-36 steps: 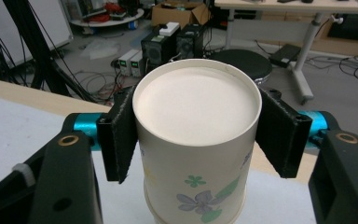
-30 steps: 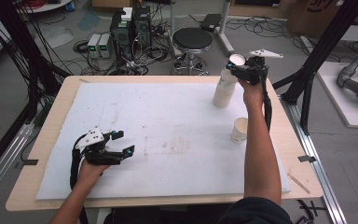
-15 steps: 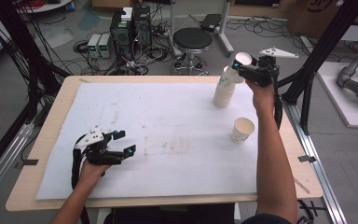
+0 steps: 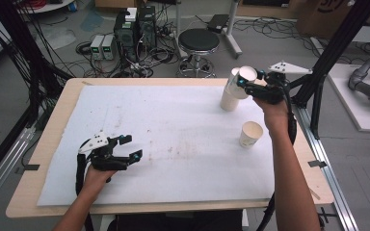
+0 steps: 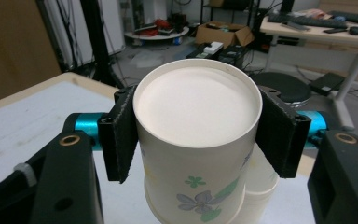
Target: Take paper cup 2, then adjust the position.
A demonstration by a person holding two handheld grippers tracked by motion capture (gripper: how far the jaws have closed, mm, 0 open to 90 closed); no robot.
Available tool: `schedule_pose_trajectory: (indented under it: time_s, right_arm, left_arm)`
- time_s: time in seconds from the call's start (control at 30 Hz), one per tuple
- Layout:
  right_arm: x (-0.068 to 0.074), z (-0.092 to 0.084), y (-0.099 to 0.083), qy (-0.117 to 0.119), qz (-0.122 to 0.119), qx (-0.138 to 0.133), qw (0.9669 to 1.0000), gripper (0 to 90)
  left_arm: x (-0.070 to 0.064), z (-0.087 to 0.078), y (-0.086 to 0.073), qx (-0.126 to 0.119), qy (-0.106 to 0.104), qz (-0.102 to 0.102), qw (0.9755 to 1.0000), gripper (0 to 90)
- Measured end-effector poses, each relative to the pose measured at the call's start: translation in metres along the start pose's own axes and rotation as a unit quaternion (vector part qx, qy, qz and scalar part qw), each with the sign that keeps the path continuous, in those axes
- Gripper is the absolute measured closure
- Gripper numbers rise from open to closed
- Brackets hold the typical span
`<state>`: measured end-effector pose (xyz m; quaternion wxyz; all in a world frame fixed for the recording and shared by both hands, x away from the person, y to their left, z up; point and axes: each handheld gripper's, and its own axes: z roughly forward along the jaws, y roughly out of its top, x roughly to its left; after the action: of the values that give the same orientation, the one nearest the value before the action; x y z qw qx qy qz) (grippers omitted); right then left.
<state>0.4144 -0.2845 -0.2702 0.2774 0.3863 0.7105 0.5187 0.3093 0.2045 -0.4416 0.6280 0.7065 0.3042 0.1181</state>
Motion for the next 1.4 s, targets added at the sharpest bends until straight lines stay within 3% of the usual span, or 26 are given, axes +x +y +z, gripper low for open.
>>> schedule_pose_trajectory:
  time_s: [0.37,0.57,0.63,0.97,1.4]
  right_arm:
    - [0.03,-0.018,-0.028,0.066,-0.015,-0.004,0.9977,36.7]
    - [0.047,-0.021,-0.044,0.11,-0.022,-0.005,0.9937,36.7]
    - [0.054,-0.021,-0.054,0.128,-0.022,-0.004,0.9915,36.7]
    - [0.073,-0.021,-0.086,0.168,-0.037,0.0,0.9852,36.7]
    - [0.084,-0.019,-0.093,0.19,-0.045,-0.006,0.9807,36.6]
  left_arm:
    - [-0.005,0.001,0.004,-0.03,-0.013,0.006,0.9994,15.3]
    - [-0.007,0.002,0.003,-0.026,-0.018,0.008,0.9995,15.5]
    - [-0.008,0.002,0.002,-0.011,-0.016,0.008,0.9998,15.7]
    - [-0.012,0.004,-0.001,-0.009,-0.026,0.012,0.9996,15.7]
    - [-0.013,0.007,-0.001,-0.015,-0.03,0.015,0.9993,15.7]
